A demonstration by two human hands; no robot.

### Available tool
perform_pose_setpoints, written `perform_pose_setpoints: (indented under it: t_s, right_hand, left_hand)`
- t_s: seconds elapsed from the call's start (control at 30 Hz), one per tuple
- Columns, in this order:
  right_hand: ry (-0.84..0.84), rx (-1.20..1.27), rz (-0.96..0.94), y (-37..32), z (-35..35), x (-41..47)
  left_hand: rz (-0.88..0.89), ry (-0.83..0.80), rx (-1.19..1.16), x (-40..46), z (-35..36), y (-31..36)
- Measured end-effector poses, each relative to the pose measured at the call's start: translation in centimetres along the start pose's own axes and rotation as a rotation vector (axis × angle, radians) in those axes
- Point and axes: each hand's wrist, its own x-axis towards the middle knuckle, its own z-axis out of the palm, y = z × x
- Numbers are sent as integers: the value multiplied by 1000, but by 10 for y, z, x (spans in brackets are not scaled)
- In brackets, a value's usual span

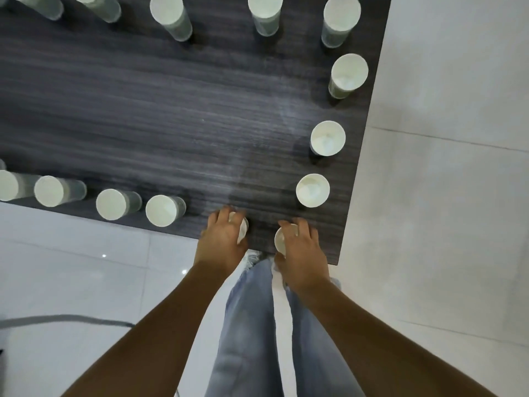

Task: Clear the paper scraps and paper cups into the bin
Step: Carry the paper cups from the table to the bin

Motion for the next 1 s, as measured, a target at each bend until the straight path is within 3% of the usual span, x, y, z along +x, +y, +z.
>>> perform_pose_setpoints:
  t_s: [0.5,1.0]
  right_hand:
    - [239,169,255,-47,-72,-124]
    - [560,449,588,-42,-70,-301]
  left_hand:
    - [368,-9,124,-74,-96,58]
    - [824,-37,372,-202,-147,131]
